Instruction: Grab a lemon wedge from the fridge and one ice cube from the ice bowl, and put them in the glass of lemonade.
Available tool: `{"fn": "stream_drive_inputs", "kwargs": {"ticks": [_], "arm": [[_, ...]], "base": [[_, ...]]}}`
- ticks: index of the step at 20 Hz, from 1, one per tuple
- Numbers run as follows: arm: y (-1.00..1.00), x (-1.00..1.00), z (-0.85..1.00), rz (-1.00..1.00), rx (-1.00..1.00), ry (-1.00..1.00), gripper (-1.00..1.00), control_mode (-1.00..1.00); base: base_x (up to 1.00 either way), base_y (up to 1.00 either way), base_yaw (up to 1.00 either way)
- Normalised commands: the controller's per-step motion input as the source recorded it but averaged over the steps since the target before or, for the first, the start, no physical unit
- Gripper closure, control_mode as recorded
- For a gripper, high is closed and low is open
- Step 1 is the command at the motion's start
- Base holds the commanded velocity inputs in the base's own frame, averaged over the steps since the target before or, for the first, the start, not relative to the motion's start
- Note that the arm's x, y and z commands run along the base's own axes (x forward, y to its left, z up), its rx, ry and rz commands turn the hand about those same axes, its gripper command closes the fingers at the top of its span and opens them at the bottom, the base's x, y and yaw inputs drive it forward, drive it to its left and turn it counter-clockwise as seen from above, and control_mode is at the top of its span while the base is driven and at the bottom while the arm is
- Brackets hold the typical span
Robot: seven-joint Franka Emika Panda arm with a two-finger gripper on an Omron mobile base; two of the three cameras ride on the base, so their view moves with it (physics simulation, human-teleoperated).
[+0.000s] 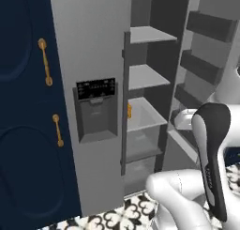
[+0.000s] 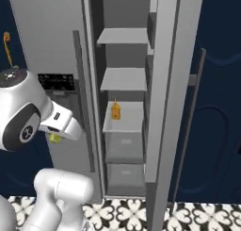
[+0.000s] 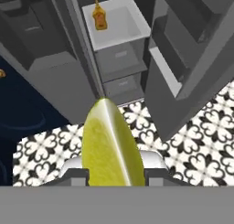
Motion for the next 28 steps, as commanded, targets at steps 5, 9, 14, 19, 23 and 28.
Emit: {"fn": "stream_drive_inputs", "kwargs": {"ticks": [5,9,14,19,23,28], "arm": [[0.00,0.00,0.00,0.00,0.00,0.00,1.00,1.00],[0.00,0.00,0.00,0.00,0.00,0.00,1.00,1.00],[0.00,0.00,0.00,0.00,0.00,0.00,1.00,1.00],[0.00,0.00,0.00,0.00,0.00,0.00,1.00,1.00],[0.00,0.00,0.00,0.00,0.00,0.00,1.00,1.00],[0.00,0.00,0.00,0.00,0.00,0.00,1.00,1.00]], "base": [[-0.35,0.29,0.85],[0.00,0.00,1.00],[0.00,0.00,1.00],[0.22,-0.03,0.94],[1.00,-0.38,0.73],[0.96,-0.45,0.32]]}}
